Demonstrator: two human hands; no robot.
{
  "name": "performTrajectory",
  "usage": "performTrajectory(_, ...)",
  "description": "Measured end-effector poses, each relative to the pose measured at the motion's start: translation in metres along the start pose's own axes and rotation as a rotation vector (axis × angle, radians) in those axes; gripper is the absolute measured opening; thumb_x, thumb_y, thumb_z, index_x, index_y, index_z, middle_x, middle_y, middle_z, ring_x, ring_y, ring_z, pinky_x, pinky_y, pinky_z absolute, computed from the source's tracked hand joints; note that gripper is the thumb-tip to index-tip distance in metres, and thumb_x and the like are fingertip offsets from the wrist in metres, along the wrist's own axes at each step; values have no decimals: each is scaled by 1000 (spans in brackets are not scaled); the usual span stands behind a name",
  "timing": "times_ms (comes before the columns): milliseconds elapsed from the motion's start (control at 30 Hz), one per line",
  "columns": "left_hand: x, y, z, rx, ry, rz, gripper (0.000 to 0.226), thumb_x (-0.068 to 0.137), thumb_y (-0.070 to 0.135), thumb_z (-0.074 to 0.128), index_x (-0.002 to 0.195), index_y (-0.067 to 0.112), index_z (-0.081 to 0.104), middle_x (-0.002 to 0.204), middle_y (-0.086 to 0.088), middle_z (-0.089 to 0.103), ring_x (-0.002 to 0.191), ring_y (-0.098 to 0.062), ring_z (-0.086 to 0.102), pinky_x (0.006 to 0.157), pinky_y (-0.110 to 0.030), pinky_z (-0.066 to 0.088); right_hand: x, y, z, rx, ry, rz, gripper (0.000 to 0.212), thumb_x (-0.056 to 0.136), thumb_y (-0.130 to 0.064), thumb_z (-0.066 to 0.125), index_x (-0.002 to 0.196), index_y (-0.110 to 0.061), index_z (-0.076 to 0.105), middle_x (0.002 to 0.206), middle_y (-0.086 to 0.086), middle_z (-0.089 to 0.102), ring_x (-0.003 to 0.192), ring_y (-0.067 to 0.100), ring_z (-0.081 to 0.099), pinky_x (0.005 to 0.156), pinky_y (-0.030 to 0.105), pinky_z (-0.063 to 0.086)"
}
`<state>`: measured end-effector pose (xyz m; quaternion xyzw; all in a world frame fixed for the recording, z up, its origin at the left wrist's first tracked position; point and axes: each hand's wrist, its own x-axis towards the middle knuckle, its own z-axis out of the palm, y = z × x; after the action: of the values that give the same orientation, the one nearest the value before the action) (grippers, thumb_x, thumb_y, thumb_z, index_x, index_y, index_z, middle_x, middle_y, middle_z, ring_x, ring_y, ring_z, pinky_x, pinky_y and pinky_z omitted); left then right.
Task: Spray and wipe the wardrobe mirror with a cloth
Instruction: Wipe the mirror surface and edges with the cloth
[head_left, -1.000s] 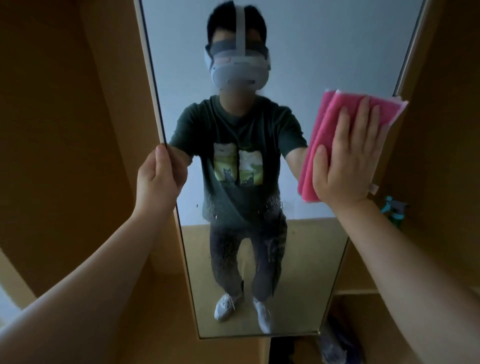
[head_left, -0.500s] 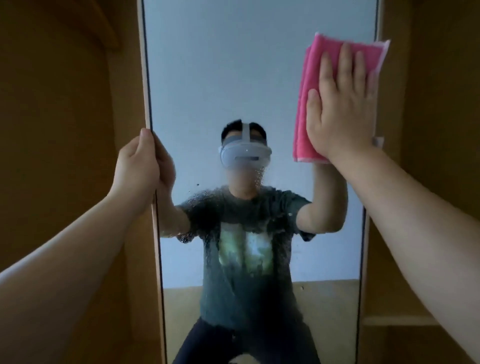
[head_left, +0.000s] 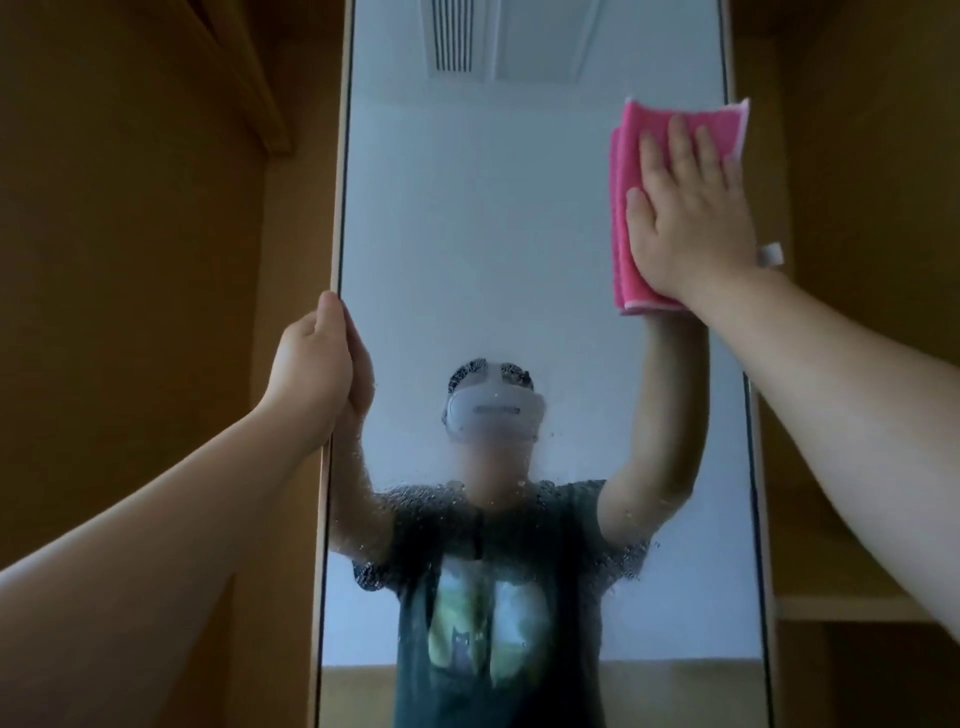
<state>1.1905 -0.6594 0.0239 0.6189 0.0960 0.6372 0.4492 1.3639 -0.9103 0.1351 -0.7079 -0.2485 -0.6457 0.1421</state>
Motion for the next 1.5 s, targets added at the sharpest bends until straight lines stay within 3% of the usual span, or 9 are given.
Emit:
performTrajectory(200,-1,-3,-4,4,-57,11,61,97,49,27,53,15,53,35,0,52,29,-7,48,27,-13,33,-38,-4,2,2,-39,-6,65,99,-46,0,156,-16,4,163,12,5,149,32,3,119,41,-5)
performTrajectory(400,-22,-18,-12,44,-153,63,68,96,42,21,50,0,48,43,-20,52,37,-27,49,32,-19,39,-92,-16,4,48,-55,24,64,99,-46,3,156,-16,8,162,11,8,150,31,4,121,44,-2)
performTrajectory(733,-34,-28,-16,29,-154,44,59,100,42,22,59,6,45,36,-6,48,35,-21,46,30,-19,37,-181,-29,11,40,-79,-38,62,102,-43,10,153,-10,21,159,15,19,148,33,12,121,48,5)
performTrajectory(900,-35,-29,-15,49,-142,95,65,98,40,19,58,-2,49,40,-14,52,44,-35,53,37,-26,46,-179,-28,9,33,-103,-60,61,102,-43,9,153,-12,19,159,15,17,148,33,11,121,48,5)
performTrajectory(967,-35,-29,-13,66,-105,90,60,99,40,21,63,1,49,46,-12,53,49,-32,54,48,-31,47,-174,-26,9,28,-115,-70,61,101,-44,9,153,-13,16,160,14,14,148,33,9,121,48,4)
performTrajectory(1067,-35,-30,-13,72,-72,92,53,101,40,23,63,8,44,41,0,48,42,-13,49,45,-25,43,-161,-24,9,23,-133,-83,62,101,-44,7,154,-14,12,162,12,10,149,32,6,121,48,3)
performTrajectory(1233,-33,-32,-13,61,-83,61,59,99,43,22,72,0,51,55,-18,56,52,-30,55,51,-34,48,-131,-23,5,33,-131,-112,63,100,-44,8,154,-13,15,161,13,13,149,33,9,121,49,4)
performTrajectory(1333,-33,-32,-12,80,-72,57,64,98,44,21,75,-7,52,55,-18,57,55,-34,58,51,-34,49,-106,-24,3,39,-114,-119,64,99,-43,11,153,-12,20,161,15,16,148,35,12,120,47,1)
performTrajectory(1500,-31,-35,-12,98,-44,69,54,98,45,23,71,6,49,55,-8,54,56,-19,56,54,-33,45,-59,-28,1,41,-104,-103,64,98,-45,8,155,-16,13,163,11,8,149,32,5,119,45,-3)
